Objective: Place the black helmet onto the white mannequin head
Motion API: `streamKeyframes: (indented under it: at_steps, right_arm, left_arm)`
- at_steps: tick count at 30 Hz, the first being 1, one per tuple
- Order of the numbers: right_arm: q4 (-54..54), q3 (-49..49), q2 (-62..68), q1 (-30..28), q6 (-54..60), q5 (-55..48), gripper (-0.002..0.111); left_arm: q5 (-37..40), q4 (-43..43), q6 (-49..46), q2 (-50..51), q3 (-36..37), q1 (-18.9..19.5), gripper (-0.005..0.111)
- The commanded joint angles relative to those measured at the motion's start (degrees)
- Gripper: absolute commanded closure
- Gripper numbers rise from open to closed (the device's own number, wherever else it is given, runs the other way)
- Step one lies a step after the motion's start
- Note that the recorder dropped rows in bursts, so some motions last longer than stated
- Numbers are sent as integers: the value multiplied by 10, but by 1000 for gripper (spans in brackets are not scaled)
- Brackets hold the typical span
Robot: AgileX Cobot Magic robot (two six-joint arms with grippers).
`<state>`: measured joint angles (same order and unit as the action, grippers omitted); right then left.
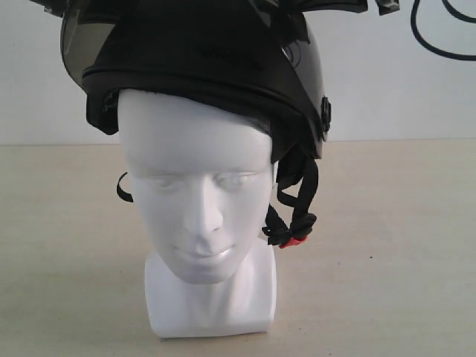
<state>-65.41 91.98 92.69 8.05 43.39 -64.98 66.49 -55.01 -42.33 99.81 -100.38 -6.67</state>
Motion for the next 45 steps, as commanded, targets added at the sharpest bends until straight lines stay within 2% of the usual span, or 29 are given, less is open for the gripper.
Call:
streamKeyframes:
  at_steps: [1,13,16,19,21,39,45]
  right_arm:
    - [-5,0,-1,0,6,-32,109]
    - [-49,0,-3,0,1,-50,109]
    - [-40,0,-3,25,0,-50,109]
    - [-26,0,-3,75,-13,-50,109]
    - [-26,0,-3,85,-20,-50,109]
    - [-1,0,-49,87,-77,-50,109]
    - [31,0,-52,132,-86,-50,109]
  left_arm:
    - [35,4,7,-2,4,-13,102]
    - [35,4,24,-2,4,-13,102]
    - [35,22,29,-7,4,-13,102]
    - [35,51,38,-31,29,-13,102]
    - [35,43,37,-46,49,-13,102]
    - [35,42,6,-147,197,-13,102]
    - [35,42,7,-164,214,-13,102]
